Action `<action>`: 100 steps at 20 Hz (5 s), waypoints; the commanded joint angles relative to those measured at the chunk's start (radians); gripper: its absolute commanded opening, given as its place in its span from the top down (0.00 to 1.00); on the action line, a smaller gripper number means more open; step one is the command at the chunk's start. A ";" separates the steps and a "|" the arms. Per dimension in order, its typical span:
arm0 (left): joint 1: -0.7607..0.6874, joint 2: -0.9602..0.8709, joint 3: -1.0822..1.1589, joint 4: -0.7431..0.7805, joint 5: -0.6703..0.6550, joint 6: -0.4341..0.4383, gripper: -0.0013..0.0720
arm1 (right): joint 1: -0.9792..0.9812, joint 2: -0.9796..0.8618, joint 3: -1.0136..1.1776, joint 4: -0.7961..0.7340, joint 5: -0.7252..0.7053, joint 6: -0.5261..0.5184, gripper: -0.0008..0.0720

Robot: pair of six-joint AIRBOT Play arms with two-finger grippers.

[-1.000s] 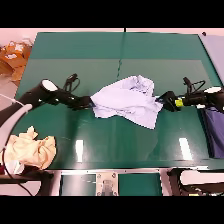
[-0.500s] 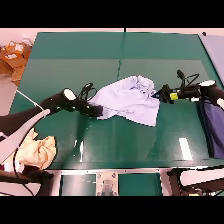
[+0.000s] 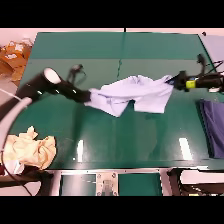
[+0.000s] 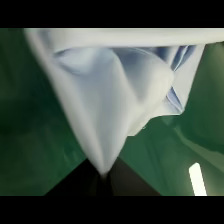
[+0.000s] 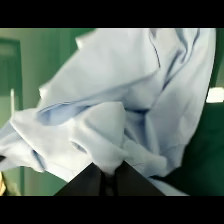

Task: Fold the shirts.

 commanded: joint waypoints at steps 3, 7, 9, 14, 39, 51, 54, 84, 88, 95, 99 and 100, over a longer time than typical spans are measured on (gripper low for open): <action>0.094 0.191 0.380 0.273 -0.200 -0.040 0.95 | -0.106 0.272 0.122 0.111 0.004 0.062 0.96; 0.094 0.306 0.691 0.282 -0.223 -0.039 0.95 | -0.187 0.508 0.266 0.245 -0.091 0.095 0.96; 0.094 0.359 0.827 0.337 -0.229 -0.034 0.95 | -0.240 0.602 0.329 0.245 -0.156 0.105 0.96; 0.094 0.489 0.872 0.402 -0.182 -0.022 0.95 | -0.262 0.710 0.397 0.245 -0.224 0.114 0.96; 0.156 -0.469 0.614 0.084 -0.076 0.044 0.28 | 0.127 -0.152 0.023 0.100 -0.475 -0.100 0.65; 0.455 -0.469 0.483 0.064 -0.553 -0.013 0.28 | -0.279 -0.018 -0.166 -0.179 -0.055 -0.095 0.58; 0.438 -0.470 0.330 -0.040 -0.432 0.019 0.28 | -0.269 -0.019 -0.230 -0.179 -0.069 -0.105 0.48; 0.322 0.096 0.575 -0.167 -0.342 0.117 0.95 | -0.089 0.266 0.292 -0.123 0.092 0.062 0.96; 0.322 0.364 0.792 -0.148 -0.206 0.114 0.95 | -0.089 0.505 0.485 -0.126 -0.054 0.143 0.96; 0.322 0.600 0.828 -0.018 -0.149 0.114 0.95 | -0.089 0.780 0.544 -0.273 -0.286 0.193 0.96; 0.322 0.554 0.707 -0.005 -0.151 0.096 0.95 | -0.087 0.758 0.431 -0.240 -0.282 0.193 0.96; 0.322 0.529 0.663 -0.011 -0.148 0.097 0.95 | -0.087 0.739 0.363 -0.200 -0.283 0.193 0.96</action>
